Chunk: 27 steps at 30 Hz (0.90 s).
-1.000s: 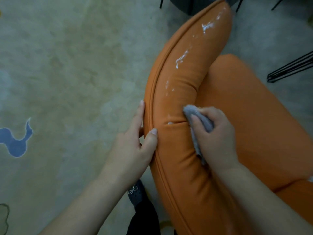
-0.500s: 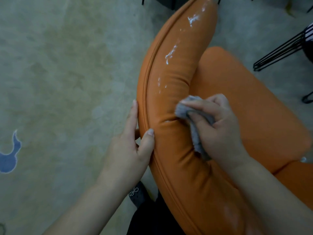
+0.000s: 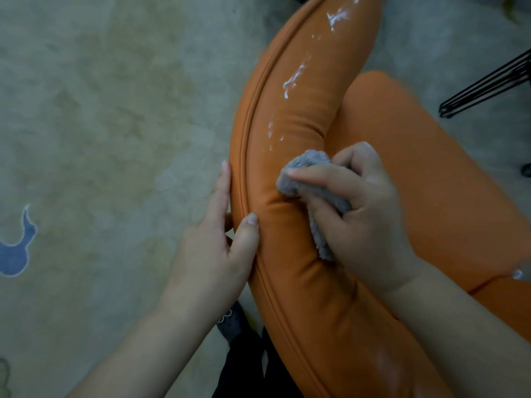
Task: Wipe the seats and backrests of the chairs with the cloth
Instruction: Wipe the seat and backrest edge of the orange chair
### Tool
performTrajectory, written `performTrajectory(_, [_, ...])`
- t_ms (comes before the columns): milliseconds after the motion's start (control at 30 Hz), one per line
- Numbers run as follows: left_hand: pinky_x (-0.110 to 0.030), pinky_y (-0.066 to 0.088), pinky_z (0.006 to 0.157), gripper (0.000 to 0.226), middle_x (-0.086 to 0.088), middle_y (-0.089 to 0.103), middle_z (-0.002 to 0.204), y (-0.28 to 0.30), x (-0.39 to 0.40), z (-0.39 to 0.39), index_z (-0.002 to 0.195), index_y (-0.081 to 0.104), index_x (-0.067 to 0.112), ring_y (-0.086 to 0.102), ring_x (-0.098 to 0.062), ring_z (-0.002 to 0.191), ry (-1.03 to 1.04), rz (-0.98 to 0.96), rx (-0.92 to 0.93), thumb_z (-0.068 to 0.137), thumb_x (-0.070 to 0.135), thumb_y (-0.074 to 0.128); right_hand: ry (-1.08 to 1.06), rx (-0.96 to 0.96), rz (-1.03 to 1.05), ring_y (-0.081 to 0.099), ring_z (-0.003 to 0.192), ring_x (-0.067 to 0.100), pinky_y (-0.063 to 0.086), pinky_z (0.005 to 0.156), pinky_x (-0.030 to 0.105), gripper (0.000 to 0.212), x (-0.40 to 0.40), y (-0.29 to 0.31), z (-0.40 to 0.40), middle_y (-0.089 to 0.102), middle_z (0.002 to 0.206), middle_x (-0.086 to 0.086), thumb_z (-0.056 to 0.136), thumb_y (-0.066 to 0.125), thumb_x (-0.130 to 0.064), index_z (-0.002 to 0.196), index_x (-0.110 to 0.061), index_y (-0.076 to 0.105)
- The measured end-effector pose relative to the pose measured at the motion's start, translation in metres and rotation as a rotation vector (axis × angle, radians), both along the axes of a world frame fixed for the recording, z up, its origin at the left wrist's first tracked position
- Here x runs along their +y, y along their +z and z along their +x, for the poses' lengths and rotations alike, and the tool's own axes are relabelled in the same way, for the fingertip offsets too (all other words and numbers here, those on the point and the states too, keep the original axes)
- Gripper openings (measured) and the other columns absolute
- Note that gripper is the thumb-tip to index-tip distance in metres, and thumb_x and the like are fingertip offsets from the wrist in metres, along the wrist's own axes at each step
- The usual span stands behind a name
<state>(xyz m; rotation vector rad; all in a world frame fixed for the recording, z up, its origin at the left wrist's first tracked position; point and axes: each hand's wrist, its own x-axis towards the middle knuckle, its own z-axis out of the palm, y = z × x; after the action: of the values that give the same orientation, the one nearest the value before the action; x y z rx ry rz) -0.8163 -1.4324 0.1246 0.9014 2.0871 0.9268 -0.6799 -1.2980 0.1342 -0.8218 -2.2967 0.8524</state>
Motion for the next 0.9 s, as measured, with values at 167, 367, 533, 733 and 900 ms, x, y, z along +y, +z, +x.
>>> performTrajectory(167, [-0.022, 0.045, 0.054, 0.074, 0.014, 0.064, 0.08, -0.003, 0.001, 0.002, 0.15, 0.012, 0.053, 0.061, -0.006, 0.067, 0.017, 0.02, 0.001, 0.08, 0.058, 0.036, 0.15, -0.085, -0.038, 0.044, 0.079, 0.009, 0.043, 0.065, 0.015, 0.022, -0.002, -0.005, 0.006, 0.04, 0.09, 0.0, 0.089, 0.062, -0.011, 0.103, -0.023, 0.073])
performTrajectory(367, [-0.02, 0.046, 0.053, 0.077, 0.011, 0.064, 0.078, -0.003, 0.001, 0.006, 0.151, 0.015, 0.05, 0.061, -0.009, 0.066, 0.044, 0.063, -0.013, 0.077, 0.061, 0.033, 0.175, -0.005, -0.132, 0.05, 0.083, 0.008, 0.042, 0.076, 0.012, 0.032, 0.003, -0.004, 0.01, 0.048, 0.09, 0.001, 0.088, 0.066, -0.013, 0.119, -0.019, 0.065])
performTrajectory(533, [-0.015, 0.045, 0.055, 0.077, 0.022, 0.063, 0.084, -0.002, 0.002, 0.007, 0.151, 0.014, 0.05, 0.061, -0.006, 0.069, 0.057, 0.052, -0.014, 0.077, 0.061, 0.032, 0.172, 0.024, -0.13, 0.05, 0.081, 0.009, 0.041, 0.076, 0.011, 0.027, 0.005, -0.002, 0.011, 0.048, 0.088, 0.004, 0.091, 0.063, -0.016, 0.118, -0.015, 0.065])
performTrajectory(733, [-0.021, 0.046, 0.057, 0.077, 0.016, 0.058, 0.073, -0.001, 0.004, 0.008, 0.152, 0.016, 0.048, 0.06, -0.004, 0.07, 0.078, 0.052, 0.011, 0.077, 0.06, 0.031, 0.207, -0.061, -0.11, 0.046, 0.075, 0.011, 0.044, 0.065, 0.017, 0.024, 0.007, -0.01, 0.012, 0.043, 0.089, 0.003, 0.093, 0.057, -0.022, 0.112, -0.017, 0.069])
performTrajectory(900, [-0.016, 0.044, 0.068, 0.077, 0.028, 0.056, 0.082, 0.0, 0.004, 0.01, 0.152, 0.014, 0.047, 0.057, 0.006, 0.075, 0.062, 0.04, 0.035, 0.078, 0.06, 0.029, 0.063, -0.044, -0.15, 0.05, 0.079, 0.016, 0.045, 0.07, 0.023, 0.016, 0.026, -0.012, 0.021, 0.046, 0.089, 0.009, 0.091, 0.061, -0.011, 0.101, -0.015, 0.072])
